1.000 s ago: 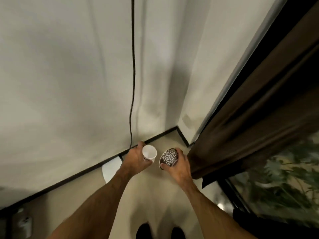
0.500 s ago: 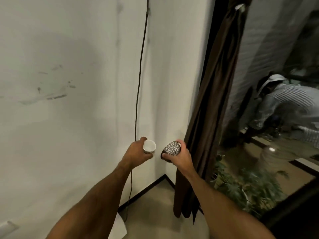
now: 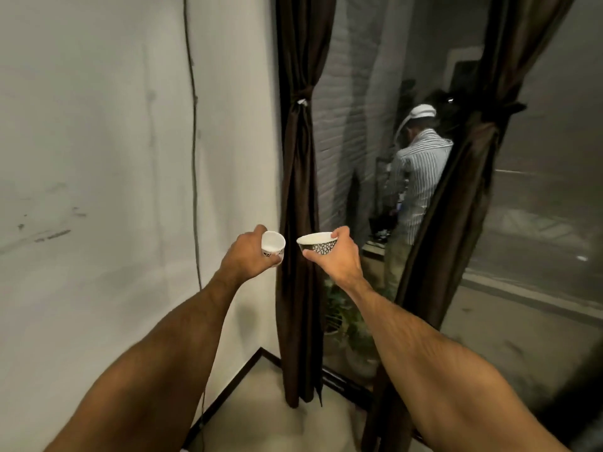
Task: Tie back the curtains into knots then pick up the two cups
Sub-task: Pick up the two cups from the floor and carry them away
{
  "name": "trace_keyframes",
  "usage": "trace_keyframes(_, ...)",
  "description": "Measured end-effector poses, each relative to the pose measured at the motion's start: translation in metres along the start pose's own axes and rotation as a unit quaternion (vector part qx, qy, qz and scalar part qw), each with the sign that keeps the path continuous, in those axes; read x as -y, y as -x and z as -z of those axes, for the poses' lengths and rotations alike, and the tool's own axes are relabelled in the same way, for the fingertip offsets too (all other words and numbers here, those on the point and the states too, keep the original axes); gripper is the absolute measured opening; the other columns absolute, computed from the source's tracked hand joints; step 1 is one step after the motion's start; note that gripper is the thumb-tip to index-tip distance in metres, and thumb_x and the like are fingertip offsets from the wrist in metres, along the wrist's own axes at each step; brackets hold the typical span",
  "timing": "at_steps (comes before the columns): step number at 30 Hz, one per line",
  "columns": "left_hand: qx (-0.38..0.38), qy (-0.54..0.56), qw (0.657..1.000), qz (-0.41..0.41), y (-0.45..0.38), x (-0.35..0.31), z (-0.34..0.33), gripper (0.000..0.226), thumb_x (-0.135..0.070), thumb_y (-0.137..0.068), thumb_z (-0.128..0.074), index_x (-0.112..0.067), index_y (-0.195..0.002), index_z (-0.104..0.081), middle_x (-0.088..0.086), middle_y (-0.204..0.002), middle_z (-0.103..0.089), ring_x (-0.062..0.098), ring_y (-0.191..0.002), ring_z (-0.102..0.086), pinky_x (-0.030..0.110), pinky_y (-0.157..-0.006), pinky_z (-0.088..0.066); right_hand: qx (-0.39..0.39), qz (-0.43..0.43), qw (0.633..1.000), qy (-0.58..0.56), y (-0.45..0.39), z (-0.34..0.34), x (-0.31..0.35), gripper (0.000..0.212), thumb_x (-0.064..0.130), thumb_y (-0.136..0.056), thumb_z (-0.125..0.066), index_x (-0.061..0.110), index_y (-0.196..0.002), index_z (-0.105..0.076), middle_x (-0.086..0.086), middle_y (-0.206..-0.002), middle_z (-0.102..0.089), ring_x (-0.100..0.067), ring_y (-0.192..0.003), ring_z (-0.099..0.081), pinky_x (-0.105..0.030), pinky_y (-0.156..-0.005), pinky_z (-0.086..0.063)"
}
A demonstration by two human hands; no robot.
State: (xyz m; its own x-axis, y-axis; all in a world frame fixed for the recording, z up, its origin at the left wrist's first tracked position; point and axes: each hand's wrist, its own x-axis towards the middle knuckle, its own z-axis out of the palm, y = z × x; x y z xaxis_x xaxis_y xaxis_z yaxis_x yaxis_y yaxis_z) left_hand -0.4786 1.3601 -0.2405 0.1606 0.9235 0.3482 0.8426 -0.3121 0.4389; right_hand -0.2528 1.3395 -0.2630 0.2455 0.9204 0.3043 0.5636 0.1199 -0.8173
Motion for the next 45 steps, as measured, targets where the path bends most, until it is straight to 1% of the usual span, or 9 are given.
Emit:
trace_keyframes(3, 0.016, 0.011, 0.999, -0.036, 0.000, -0.052, -0.007, 0.060, -0.050, -0.074, -0.078, -0.018, -0.117, -0.052, 0.007, -0.109, -0.068, 0.029, -0.095, -0.064, 0.039, -0.079, -0.056, -0.039, 0.003, 0.997, 0.059, 0.010, 0.055, -0.010, 0.064, 0.059, -0.062, -0.086, 0.021, -0.102, -0.053, -0.002, -0.110, -0.064, -0.021, -0.103, -0.061, -0.036, -0.089, -0.053)
trace_keyframes(8, 0.047, 0.031, 0.994, -0.094, 0.001, -0.143, -0.030, 0.058, -0.056, -0.072, -0.075, -0.023, -0.112, -0.049, 0.005, -0.110, -0.068, 0.030, -0.099, -0.065, 0.043, -0.083, -0.056, -0.097, -0.010, 0.988, 0.120, 0.033, 0.158, -0.033, 0.066, 0.061, -0.062, -0.086, 0.014, -0.107, -0.071, -0.004, -0.118, -0.067, -0.020, -0.111, -0.064, -0.029, -0.097, -0.051)
trace_keyframes(13, 0.062, 0.054, 0.983, -0.163, 0.018, -0.249, -0.059, 0.058, -0.054, -0.071, -0.076, -0.022, -0.112, -0.051, 0.004, -0.108, -0.069, 0.029, -0.099, -0.065, 0.042, -0.079, -0.055, -0.144, -0.047, 0.976, 0.156, 0.076, 0.267, -0.061, 0.056, 0.054, -0.066, -0.088, 0.010, -0.100, -0.075, -0.008, -0.124, -0.064, -0.023, -0.117, -0.060, -0.031, -0.100, -0.048)
trace_keyframes(16, 0.069, 0.077, 0.973, -0.204, 0.039, -0.319, -0.078, 0.058, -0.053, -0.071, -0.077, -0.023, -0.113, -0.051, 0.003, -0.106, -0.068, 0.028, -0.097, -0.064, 0.040, -0.079, -0.054, -0.182, -0.072, 0.964, 0.179, 0.111, 0.337, -0.083, 0.057, 0.058, -0.066, -0.087, 0.012, -0.098, -0.075, -0.009, -0.116, -0.067, -0.024, -0.113, -0.063, -0.029, -0.095, -0.049)
trace_keyframes(20, 0.079, 0.099, 0.959, -0.253, 0.074, -0.420, -0.100, 0.058, -0.052, -0.072, -0.078, -0.021, -0.113, -0.051, 0.003, -0.106, -0.068, 0.028, -0.098, -0.064, 0.039, -0.079, -0.054, -0.242, -0.093, 0.942, 0.214, 0.169, 0.433, -0.105, 0.063, 0.056, -0.068, -0.088, 0.009, -0.108, -0.076, -0.012, -0.121, -0.065, -0.026, -0.116, -0.062, -0.031, -0.099, -0.048)
trace_keyframes(27, 0.117, 0.149, 0.923, -0.336, 0.162, -0.602, -0.145, 0.059, -0.057, -0.071, -0.078, -0.022, -0.111, -0.053, 0.006, -0.107, -0.070, 0.030, -0.099, -0.065, 0.044, -0.084, -0.056, -0.329, -0.140, 0.893, 0.272, 0.285, 0.603, -0.151, 0.054, 0.057, -0.067, -0.086, 0.013, -0.096, -0.078, -0.013, -0.109, -0.071, -0.027, -0.105, -0.068, -0.033, -0.093, -0.053)
trace_keyframes(33, 0.166, 0.208, 0.883, -0.388, 0.249, -0.739, -0.193, 0.061, -0.056, -0.069, -0.079, -0.022, -0.113, -0.054, 0.005, -0.104, -0.070, 0.029, -0.096, -0.066, 0.038, -0.081, -0.055, -0.385, -0.199, 0.856, 0.281, 0.392, 0.714, -0.191, 0.053, 0.050, -0.069, -0.088, 0.011, -0.102, -0.074, -0.013, -0.121, -0.063, -0.026, -0.116, -0.061, -0.031, -0.101, -0.047)
trace_keyframes(37, 0.201, 0.217, 0.850, -0.435, 0.298, -0.822, -0.219, 0.060, -0.062, -0.066, -0.075, -0.026, -0.108, -0.052, 0.001, -0.099, -0.070, 0.027, -0.090, -0.067, 0.040, -0.079, -0.058, -0.419, -0.239, 0.831, 0.278, 0.458, 0.776, -0.214, 0.050, 0.045, -0.070, -0.090, 0.011, -0.104, -0.076, -0.014, -0.123, -0.061, -0.025, -0.119, -0.058, -0.023, -0.101, -0.041)
trace_keyframes(45, 0.250, 0.240, 0.783, -0.516, 0.392, -0.980, -0.277, 0.059, -0.063, -0.068, -0.073, -0.028, -0.109, -0.051, -0.002, -0.097, -0.067, 0.022, -0.088, -0.065, 0.040, -0.079, -0.058, -0.490, -0.316, 0.763, 0.279, 0.570, 0.890, -0.257, 0.059, 0.049, -0.072, -0.088, 0.004, -0.108, -0.074, -0.012, -0.132, -0.055, -0.027, -0.115, -0.061, -0.024, -0.098, -0.044)
